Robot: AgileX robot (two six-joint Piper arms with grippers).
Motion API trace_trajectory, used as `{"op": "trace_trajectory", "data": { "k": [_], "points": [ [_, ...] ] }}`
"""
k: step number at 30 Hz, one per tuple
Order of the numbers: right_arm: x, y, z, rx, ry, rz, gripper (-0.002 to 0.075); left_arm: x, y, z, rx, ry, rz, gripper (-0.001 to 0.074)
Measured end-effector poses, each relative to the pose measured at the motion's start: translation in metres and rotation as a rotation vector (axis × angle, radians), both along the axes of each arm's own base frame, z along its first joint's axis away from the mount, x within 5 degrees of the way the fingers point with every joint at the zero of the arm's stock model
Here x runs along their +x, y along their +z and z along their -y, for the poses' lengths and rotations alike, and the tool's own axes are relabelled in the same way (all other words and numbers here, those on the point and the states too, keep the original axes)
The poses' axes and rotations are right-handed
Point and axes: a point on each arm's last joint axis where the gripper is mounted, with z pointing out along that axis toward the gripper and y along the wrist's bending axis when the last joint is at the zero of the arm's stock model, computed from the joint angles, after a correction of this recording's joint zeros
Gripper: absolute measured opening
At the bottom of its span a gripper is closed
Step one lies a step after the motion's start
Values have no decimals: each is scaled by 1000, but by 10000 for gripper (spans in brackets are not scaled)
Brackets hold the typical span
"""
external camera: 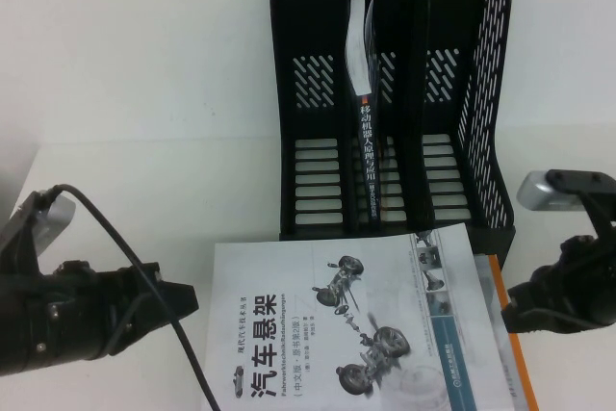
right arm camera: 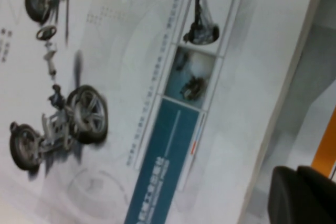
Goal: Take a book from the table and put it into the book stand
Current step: Push book with right arm
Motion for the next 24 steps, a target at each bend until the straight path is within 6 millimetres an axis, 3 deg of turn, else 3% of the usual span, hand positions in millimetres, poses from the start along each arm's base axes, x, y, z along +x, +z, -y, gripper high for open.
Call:
{"op": "trace_trajectory", "data": {
  "k": [6, 12, 14, 24],
  "points": [
    [11, -14, -2, -19, 2, -44, 5, 2, 2, 0, -23, 31, 4, 67],
    [10, -21, -10, -27, 22, -64, 5, 4, 1, -2, -18, 61, 9, 269],
    [9, -21, -15, -34, 38, -51, 5, 4, 2, -2, -21, 67, 7, 305],
    [3, -21, -34, -36, 65, -34, 5, 4, 1, -3, -17, 69, 6, 331]
  ]
}}
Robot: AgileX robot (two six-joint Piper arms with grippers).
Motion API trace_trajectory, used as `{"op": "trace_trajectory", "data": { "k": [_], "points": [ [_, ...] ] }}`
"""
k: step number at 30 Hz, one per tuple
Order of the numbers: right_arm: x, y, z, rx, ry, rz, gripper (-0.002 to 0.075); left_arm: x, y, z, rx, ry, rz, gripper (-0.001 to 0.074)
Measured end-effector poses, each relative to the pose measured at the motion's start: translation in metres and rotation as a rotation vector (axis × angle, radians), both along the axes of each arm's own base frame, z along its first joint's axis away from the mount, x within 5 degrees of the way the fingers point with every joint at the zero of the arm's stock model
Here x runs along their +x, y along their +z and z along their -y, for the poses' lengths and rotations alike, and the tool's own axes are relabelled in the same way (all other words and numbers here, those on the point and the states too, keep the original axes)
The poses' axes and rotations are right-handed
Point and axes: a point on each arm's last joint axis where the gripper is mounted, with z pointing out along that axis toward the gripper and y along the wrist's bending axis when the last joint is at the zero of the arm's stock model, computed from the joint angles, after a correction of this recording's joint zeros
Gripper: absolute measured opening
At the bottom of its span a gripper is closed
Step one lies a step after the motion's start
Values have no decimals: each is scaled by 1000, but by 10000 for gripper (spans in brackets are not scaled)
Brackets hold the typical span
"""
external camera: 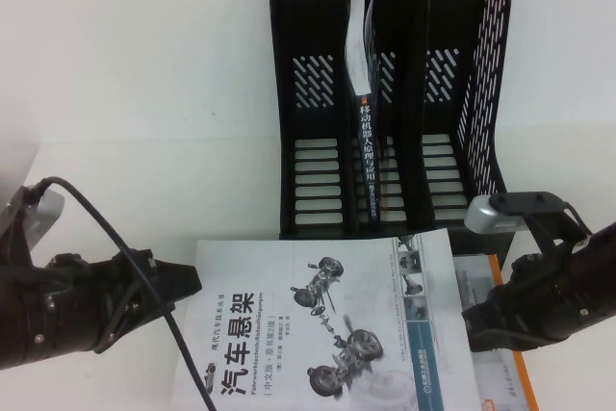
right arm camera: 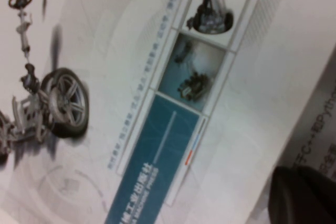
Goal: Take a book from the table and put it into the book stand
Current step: Push book with right arm
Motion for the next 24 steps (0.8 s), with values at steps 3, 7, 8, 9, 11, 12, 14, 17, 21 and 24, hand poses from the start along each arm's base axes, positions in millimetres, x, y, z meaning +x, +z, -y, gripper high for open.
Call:
{"op": "trace_trajectory", "data": {
  "k": [3, 7, 8, 9, 11, 12, 14, 17, 21, 24],
  "points": [
    [0, 0, 0, 0, -3, 1, 5, 0, -1, -7, 13, 9, -5, 331],
    [0, 0, 0, 0, -4, 3, 5, 0, -1, -27, -1, 35, -22, 331],
    [0, 0, 0, 1, -5, 2, 5, 0, -2, -32, -10, 37, -27, 331],
    [1, 0, 0, 3, -9, 2, 5, 0, -2, -38, -20, 34, -31, 332],
    [1, 0, -1, 8, -13, 4, 5, -1, -5, -47, -39, 15, -44, 333],
    [0, 0, -2, 9, -12, 4, 5, -1, -7, -51, -51, -3, -54, 337],
    [0, 1, -3, 9, -11, 13, 5, -1, -12, -56, -80, -32, -74, 359],
    [-1, 1, -8, 8, 1, 28, 5, 1, -19, -58, -115, -71, -97, 428],
    [-3, 1, -14, 12, 12, 40, 5, 7, -31, -61, -154, -85, -143, 517],
    [-2, -1, -15, 14, 8, 35, 5, 13, -39, -63, -174, -83, -177, 535]
  ]
}}
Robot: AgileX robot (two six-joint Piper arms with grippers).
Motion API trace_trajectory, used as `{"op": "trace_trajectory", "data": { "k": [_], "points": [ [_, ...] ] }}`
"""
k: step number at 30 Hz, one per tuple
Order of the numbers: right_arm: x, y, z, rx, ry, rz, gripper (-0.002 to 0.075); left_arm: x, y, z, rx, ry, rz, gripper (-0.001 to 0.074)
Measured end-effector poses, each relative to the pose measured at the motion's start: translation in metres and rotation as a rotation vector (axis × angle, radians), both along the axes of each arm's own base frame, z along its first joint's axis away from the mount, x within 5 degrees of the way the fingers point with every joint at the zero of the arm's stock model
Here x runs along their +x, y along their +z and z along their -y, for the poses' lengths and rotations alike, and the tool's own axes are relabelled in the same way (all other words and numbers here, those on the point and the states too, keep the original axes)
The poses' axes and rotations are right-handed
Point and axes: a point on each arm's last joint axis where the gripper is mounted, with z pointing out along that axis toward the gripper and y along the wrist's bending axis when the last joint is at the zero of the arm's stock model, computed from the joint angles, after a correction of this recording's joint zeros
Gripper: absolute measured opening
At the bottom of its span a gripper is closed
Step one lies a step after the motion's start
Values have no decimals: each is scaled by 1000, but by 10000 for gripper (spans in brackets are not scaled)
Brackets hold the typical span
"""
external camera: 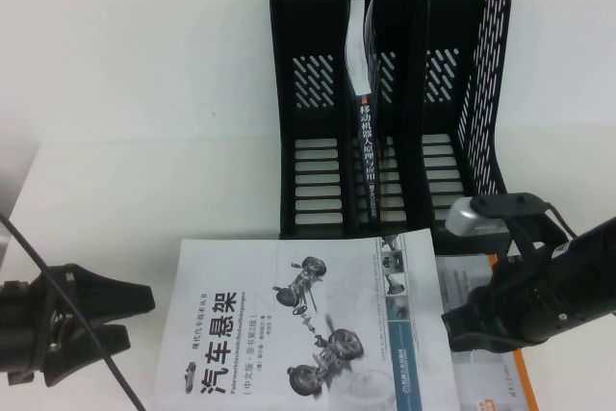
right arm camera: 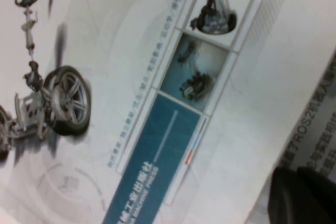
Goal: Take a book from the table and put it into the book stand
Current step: Push book with right arm
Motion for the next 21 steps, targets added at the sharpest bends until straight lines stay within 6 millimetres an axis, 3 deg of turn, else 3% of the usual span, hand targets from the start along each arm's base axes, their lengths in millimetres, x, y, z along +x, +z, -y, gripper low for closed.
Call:
{"op": "trace_trajectory", "data": {
  "k": [21],
  "points": [
    [16, 1, -10, 13, 40, -21, 5, 50, -43, -17, -77, -65, -101, 544]
  ]
}}
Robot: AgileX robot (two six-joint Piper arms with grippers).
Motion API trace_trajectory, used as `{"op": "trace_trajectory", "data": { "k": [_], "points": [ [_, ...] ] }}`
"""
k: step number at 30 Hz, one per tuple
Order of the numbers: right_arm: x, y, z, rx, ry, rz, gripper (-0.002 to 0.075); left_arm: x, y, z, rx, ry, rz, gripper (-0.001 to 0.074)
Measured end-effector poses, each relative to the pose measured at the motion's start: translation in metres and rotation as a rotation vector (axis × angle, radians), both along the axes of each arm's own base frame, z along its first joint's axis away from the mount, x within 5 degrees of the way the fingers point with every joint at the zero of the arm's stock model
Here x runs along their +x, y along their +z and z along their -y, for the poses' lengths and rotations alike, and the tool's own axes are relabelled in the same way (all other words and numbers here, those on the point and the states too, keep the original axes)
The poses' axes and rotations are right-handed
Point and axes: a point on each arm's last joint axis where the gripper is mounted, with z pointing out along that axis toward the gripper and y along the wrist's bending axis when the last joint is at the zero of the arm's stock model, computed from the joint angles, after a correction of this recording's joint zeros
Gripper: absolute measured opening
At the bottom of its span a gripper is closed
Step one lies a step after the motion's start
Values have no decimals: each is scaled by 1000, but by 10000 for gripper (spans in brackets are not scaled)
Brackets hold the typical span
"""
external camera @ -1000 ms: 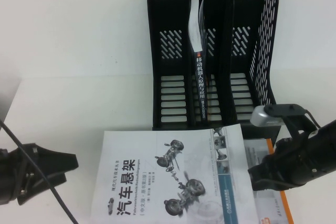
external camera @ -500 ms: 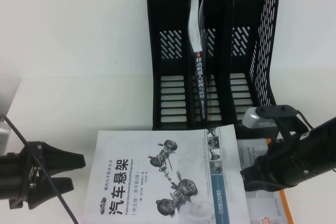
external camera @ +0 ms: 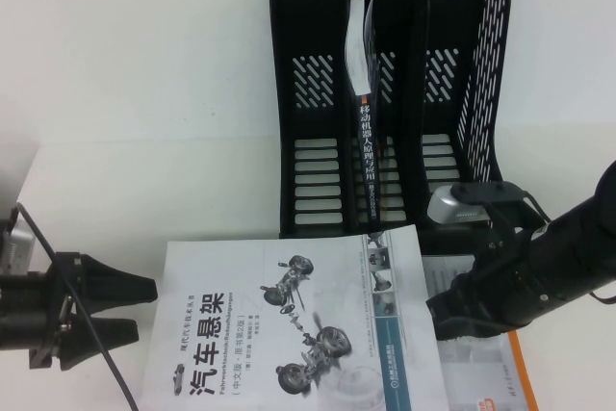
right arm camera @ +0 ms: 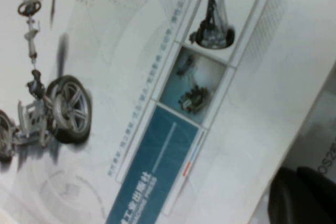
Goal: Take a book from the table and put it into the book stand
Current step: Push book with right arm
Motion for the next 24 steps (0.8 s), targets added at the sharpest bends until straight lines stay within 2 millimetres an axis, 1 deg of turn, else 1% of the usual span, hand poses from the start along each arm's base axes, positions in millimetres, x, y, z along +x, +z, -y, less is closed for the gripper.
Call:
{"op": "trace_trajectory", "data": {
  "k": [6, 9, 12, 19, 24],
  "points": [
    [1, -3, -1, -1, 7, -8, 5, 4, -18, -2, -16, -11, -50, 544],
    [2, -3, -2, 7, 17, -11, 5, 5, -23, -2, -24, -9, -61, 544],
    [2, -4, -4, 21, 23, -14, 5, 6, -24, 2, -28, -19, -62, 544],
    [3, -5, -6, 42, 21, -24, 5, 7, -23, 20, -31, -76, -61, 544],
    [3, -6, -7, 49, 29, -24, 5, 9, -22, 24, -45, -66, -57, 544]
  ]
}}
